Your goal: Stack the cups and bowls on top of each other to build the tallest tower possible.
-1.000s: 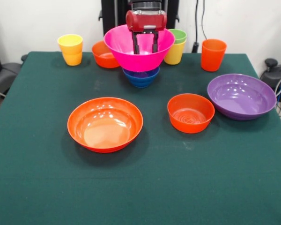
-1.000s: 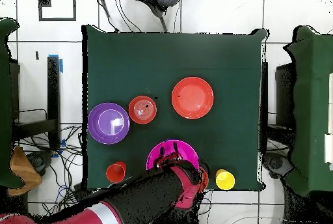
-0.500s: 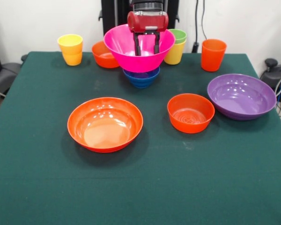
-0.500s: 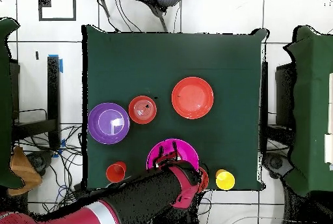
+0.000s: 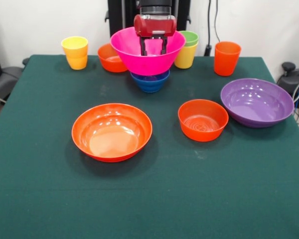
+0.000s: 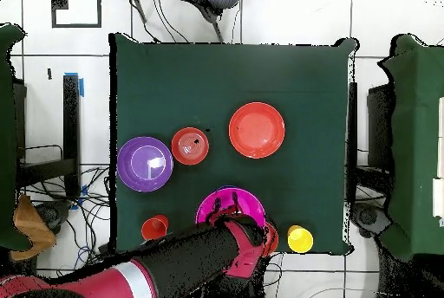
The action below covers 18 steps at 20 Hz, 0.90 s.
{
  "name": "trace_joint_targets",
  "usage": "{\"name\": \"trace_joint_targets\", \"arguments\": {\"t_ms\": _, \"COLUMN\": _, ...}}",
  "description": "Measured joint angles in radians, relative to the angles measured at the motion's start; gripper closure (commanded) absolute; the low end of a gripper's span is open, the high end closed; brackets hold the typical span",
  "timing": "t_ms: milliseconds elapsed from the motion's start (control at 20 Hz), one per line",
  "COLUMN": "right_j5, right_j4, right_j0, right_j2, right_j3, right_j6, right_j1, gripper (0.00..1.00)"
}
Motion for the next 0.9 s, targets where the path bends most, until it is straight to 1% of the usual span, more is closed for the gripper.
{"name": "trace_joint_targets", "arguments": {"t_ms": 450, "right_j5": 0.000, "right_j4": 0.004, "right_j0": 0.013, "right_j2": -0.016, "right_j3": 0.000, "right_j6": 0.000, "right_j1": 0.042, "gripper": 0.00}}
{"name": "trace_joint_targets", "arguments": {"t_ms": 700, "right_j5": -0.008, "right_j4": 0.028, "right_j0": 0.015, "right_j2": -0.024, "right_j3": 0.000, "right_j6": 0.000, "right_j1": 0.055, "gripper": 0.00}}
{"name": "trace_joint_targets", "arguments": {"t_ms": 900, "right_j5": -0.035, "right_j4": 0.060, "right_j0": 0.016, "right_j2": -0.034, "right_j3": 0.000, "right_j6": 0.000, "right_j1": 0.057, "gripper": 0.00}}
